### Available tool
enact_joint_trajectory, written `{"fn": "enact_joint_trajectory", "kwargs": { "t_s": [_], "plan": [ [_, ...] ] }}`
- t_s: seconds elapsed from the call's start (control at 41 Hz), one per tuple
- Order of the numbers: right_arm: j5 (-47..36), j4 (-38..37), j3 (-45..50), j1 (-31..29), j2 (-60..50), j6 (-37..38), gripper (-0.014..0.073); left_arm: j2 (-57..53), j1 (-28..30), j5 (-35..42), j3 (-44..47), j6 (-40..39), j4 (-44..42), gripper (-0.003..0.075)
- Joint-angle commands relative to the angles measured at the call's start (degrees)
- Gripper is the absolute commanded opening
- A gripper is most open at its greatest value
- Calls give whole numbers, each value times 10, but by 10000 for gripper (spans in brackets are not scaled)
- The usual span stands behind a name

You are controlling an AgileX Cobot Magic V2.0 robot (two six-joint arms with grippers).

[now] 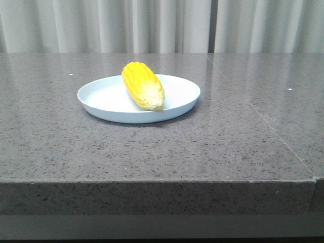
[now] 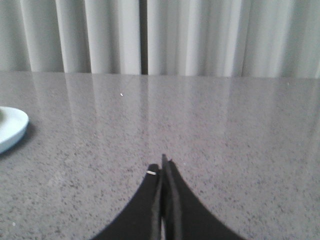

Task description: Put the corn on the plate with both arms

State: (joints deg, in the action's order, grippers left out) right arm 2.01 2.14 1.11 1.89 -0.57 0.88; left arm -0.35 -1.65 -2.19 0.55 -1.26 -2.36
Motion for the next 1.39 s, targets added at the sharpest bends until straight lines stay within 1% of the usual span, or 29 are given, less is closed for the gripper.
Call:
{"fn": "enact_joint_trajectory", "kwargs": {
  "t_s": [0.0,0.561,0.78,1.366],
  "plan": [
    [-62,2,-9,-7,-10,0,-67,-9,-2,51,12,-5,4,-20],
    [-63,2,-9,-7,-10,0,-67,-9,-2,51,12,-5,4,-20],
    [-63,2,-9,-33,-11,0,-67,-9,-2,51,12,-5,4,-20],
    [-63,2,-9,-35,-10,0,-67,-9,-2,51,12,-5,4,-20]
  ]
}}
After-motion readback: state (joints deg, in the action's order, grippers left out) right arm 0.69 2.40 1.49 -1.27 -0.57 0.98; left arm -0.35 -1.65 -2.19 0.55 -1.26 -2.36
